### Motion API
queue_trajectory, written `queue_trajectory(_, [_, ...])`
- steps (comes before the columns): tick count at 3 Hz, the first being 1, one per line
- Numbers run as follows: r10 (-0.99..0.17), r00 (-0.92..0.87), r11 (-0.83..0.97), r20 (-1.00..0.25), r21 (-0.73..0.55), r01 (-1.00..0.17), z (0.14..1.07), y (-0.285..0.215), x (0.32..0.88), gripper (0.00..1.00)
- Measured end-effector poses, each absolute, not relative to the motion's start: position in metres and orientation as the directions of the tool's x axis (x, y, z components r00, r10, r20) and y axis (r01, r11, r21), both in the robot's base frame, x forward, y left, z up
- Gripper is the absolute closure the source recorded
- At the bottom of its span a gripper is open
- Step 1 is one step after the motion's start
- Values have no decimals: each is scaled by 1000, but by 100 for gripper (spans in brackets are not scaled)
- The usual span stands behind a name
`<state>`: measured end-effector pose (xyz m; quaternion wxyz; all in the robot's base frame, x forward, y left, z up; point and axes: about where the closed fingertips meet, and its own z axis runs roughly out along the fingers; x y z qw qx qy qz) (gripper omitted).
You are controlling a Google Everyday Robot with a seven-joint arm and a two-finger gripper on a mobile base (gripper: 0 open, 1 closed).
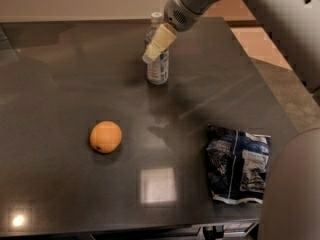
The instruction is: Move blue plastic bottle near orange
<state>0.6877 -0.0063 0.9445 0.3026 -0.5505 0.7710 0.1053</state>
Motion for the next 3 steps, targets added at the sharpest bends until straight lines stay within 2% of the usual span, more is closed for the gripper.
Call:
queue_trajectory(1, [-777,-230,385,-587,-154,-910,941,-2,698,19])
queue_trajectory(3, [-758,-220,357,-613,-108,-928,954,4,681,64])
